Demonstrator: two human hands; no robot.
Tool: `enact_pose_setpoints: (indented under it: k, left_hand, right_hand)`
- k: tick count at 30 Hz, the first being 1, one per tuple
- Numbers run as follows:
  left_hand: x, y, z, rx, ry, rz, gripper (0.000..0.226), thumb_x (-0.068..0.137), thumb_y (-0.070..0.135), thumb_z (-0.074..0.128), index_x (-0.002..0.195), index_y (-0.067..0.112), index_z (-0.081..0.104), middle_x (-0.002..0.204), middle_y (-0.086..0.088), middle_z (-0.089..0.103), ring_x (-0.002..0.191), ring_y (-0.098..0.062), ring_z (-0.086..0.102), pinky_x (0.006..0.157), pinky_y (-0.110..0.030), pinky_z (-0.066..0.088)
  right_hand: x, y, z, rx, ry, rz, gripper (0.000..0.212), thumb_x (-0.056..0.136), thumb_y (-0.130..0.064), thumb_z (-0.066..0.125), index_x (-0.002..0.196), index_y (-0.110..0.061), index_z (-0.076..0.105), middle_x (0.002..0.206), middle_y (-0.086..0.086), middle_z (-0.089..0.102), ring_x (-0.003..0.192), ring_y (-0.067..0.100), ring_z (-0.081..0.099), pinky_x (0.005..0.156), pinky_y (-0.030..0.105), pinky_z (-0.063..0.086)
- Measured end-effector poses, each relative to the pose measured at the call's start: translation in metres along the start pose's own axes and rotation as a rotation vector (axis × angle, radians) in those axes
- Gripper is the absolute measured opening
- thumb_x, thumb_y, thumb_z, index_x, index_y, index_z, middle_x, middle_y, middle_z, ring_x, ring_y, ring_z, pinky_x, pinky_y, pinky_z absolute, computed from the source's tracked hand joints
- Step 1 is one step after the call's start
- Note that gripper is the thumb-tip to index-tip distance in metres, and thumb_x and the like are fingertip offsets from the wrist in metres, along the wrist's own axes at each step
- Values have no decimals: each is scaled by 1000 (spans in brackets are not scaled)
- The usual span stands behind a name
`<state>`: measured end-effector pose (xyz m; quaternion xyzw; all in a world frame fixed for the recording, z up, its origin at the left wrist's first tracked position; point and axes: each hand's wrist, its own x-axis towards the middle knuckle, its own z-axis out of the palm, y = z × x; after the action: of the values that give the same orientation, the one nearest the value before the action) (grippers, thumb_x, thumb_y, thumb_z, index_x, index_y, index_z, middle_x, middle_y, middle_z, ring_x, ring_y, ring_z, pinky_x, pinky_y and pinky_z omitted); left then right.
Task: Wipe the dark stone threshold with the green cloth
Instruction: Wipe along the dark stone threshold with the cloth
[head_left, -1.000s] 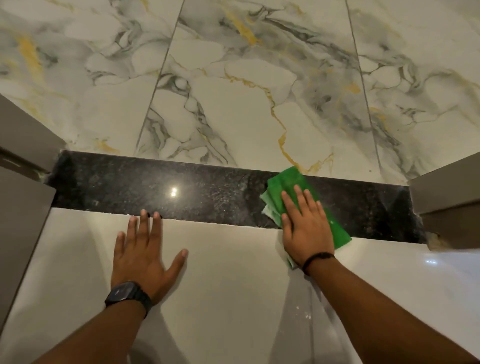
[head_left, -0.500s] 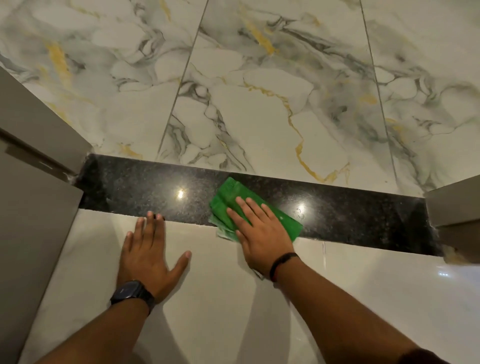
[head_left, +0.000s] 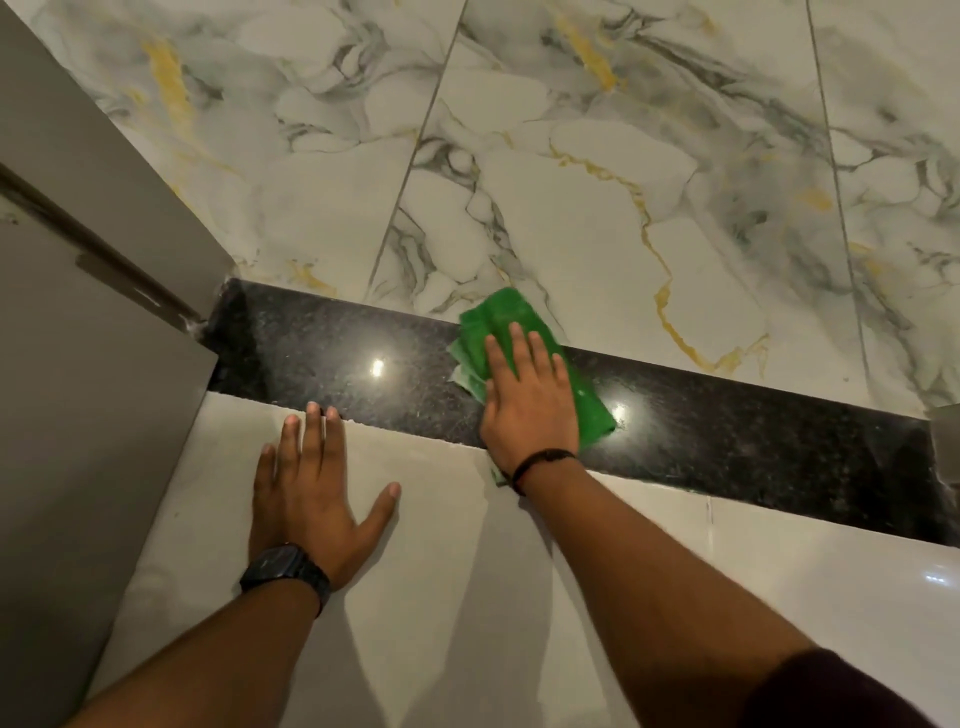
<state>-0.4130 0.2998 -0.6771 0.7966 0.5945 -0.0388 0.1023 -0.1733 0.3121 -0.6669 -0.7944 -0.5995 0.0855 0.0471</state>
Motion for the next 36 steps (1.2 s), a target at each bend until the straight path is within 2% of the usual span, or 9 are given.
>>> enact_pose_setpoints:
  k: [3,7,13,16,22,26,30,33,36]
  left_hand:
    - [2,-4,-7,8,-18,-10,96,79,70,30,151,8,14,158,-17,19,144,-34,16,114,-53,18]
    - [11,-24,-19,-8,12,-104,100,76,71,27,150,4,13,159,-20,15,144,-35,15,115,-54,18]
    - [13,-26,-18,-23,25,-114,101,76,70,27,151,4,10,160,-19,10,146,-34,10,118,-50,12]
    - [13,-27,-17,-36,23,-122,102,76,71,29,151,6,8,160,-17,8,147,-32,8,118,-49,11]
    - [14,-32,-18,-34,7,-129,105,75,72,32,152,5,7,161,-15,7,147,-30,9,117,-48,11]
    - [15,-34,-18,-30,6,-132,106,74,73,33,151,4,8,160,-16,9,147,-30,11,117,-49,14]
    - [16,-31,-18,-53,27,-141,105,75,71,36,151,5,10,160,-15,12,146,-29,12,117,-48,14]
    - [16,-32,-17,-62,30,-147,105,74,71,37,152,6,8,160,-14,10,147,-28,10,117,-47,12]
    - [16,-33,-17,-69,19,-150,106,74,70,38,152,6,8,160,-12,8,147,-27,9,117,-46,10]
  right_hand:
    - [-15,-29,1,40,-62,-169,55,93,-28,35,147,-25,23,158,7,17,145,26,11,117,45,6]
    - [-51,9,-6,52,-98,-345,51,93,-27,42,144,-27,33,154,5,29,141,25,26,116,45,15]
    - [-9,16,-5,32,-4,7,55,93,-31,33,147,-27,24,157,6,20,144,25,14,117,44,10]
    - [15,-17,2,8,2,34,56,94,-30,32,148,-26,20,159,5,15,145,25,10,117,44,8]
    - [20,-93,10,34,-78,-288,58,92,-27,37,147,-25,23,159,6,15,145,25,11,117,45,7]
    - [-9,-49,3,29,-128,-530,52,93,-28,40,145,-29,31,156,3,26,143,23,21,116,43,12]
    - [-1,-27,0,32,-76,-349,53,92,-29,42,144,-30,32,155,4,28,143,24,23,117,44,14]
    - [12,-51,4,24,-38,-195,54,92,-30,35,146,-27,28,156,6,24,144,26,17,117,46,14]
    - [35,-86,9,16,-43,-165,55,94,-28,33,148,-25,22,158,6,17,145,26,11,117,45,9]
